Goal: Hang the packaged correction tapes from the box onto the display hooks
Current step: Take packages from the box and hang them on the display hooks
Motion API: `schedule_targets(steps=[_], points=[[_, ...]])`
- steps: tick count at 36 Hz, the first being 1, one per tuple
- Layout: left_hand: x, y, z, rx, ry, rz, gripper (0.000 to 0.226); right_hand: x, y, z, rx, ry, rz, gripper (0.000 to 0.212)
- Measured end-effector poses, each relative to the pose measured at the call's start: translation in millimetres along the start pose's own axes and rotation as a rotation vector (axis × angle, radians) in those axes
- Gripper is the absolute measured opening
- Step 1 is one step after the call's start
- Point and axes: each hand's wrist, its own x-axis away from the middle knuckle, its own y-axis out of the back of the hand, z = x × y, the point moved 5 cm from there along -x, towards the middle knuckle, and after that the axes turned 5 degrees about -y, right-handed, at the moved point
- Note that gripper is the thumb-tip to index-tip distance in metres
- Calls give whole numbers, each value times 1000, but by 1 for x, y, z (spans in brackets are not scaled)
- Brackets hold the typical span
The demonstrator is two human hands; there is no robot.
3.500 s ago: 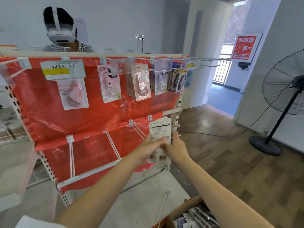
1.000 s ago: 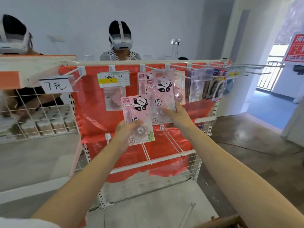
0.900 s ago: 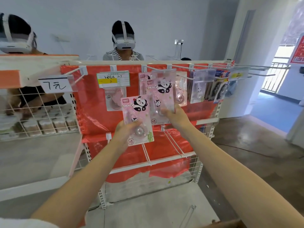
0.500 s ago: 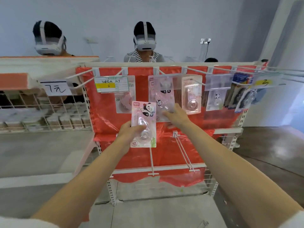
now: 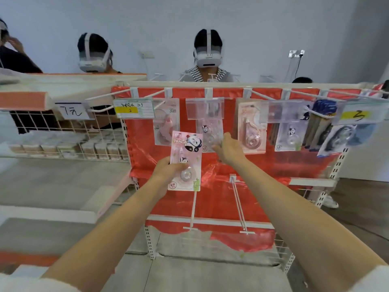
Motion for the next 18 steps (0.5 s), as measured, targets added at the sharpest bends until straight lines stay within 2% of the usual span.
schedule_targets(steps=[3, 6, 10, 13, 18], points=[[3, -1, 1, 25, 12, -23, 14, 1, -2, -7, 65, 14, 1, 31], [5, -3, 2, 64, 26, -24, 22, 8, -5, -10, 78, 83, 29, 26], [10, -9, 4, 142, 38, 17, 30, 32, -14, -9, 54, 218, 216, 20], [14, -14, 3, 191, 20, 38, 27, 55, -24, -10, -200, 221, 443, 24], [20, -15, 1, 220, -73, 28, 21, 78, -29, -5, -616, 130, 635, 29]])
